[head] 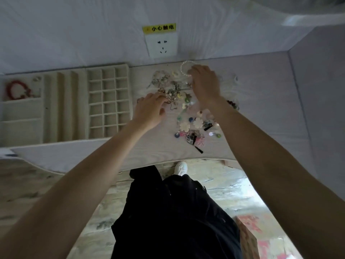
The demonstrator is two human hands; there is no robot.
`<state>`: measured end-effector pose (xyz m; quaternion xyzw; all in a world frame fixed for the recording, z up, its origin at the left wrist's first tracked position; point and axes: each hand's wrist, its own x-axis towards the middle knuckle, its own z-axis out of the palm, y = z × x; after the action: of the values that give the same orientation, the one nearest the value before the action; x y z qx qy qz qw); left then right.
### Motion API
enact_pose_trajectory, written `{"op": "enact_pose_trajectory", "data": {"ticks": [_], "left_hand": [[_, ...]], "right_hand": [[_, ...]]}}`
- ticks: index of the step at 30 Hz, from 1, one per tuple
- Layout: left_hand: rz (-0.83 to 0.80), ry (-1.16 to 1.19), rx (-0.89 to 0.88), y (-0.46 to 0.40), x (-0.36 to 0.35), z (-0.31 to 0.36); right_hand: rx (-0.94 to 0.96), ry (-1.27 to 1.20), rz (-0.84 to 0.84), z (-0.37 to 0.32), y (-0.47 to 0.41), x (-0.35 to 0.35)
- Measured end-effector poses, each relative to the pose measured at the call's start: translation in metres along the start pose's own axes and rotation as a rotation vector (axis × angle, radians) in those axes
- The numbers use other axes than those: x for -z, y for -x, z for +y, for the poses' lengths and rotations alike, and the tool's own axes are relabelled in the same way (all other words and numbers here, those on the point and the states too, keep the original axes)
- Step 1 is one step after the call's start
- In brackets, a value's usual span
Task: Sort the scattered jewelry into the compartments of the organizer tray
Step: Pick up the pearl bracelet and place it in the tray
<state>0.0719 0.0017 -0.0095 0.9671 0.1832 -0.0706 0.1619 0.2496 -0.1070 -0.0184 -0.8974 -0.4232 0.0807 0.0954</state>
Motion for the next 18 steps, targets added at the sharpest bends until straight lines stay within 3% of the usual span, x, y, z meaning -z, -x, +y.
{"op": "enact_pose_trajectory", "data": {"ticks": [4, 8, 11, 14, 18], "left_hand": [[0.042, 0.073, 0.087, -0.005, 0.002, -0.004], [0.151, 0.122, 0.131, -0.005, 0.011, -0.002], [0.207, 0.351, 0.150, -0.003, 0.027, 0.005], [0.081, 0.739, 0.122, 0.007, 0.049, 0.018], [-0.139, 1.051, 0.226, 0.042, 0.059, 0.005]], "right_hand": [[0.028, 0.124, 0.008, 0.005, -0.012, -0.004], [0.032, 0.087, 0.087, 0.004, 0.000, -0.002], [0.060, -0.023, 0.178, -0.011, 0.015, 0.018], [0.099, -0.128, 0.162, -0.040, 0.036, 0.049], [0.175, -0.447, 0.146, -0.092, 0.069, 0.069]]}}
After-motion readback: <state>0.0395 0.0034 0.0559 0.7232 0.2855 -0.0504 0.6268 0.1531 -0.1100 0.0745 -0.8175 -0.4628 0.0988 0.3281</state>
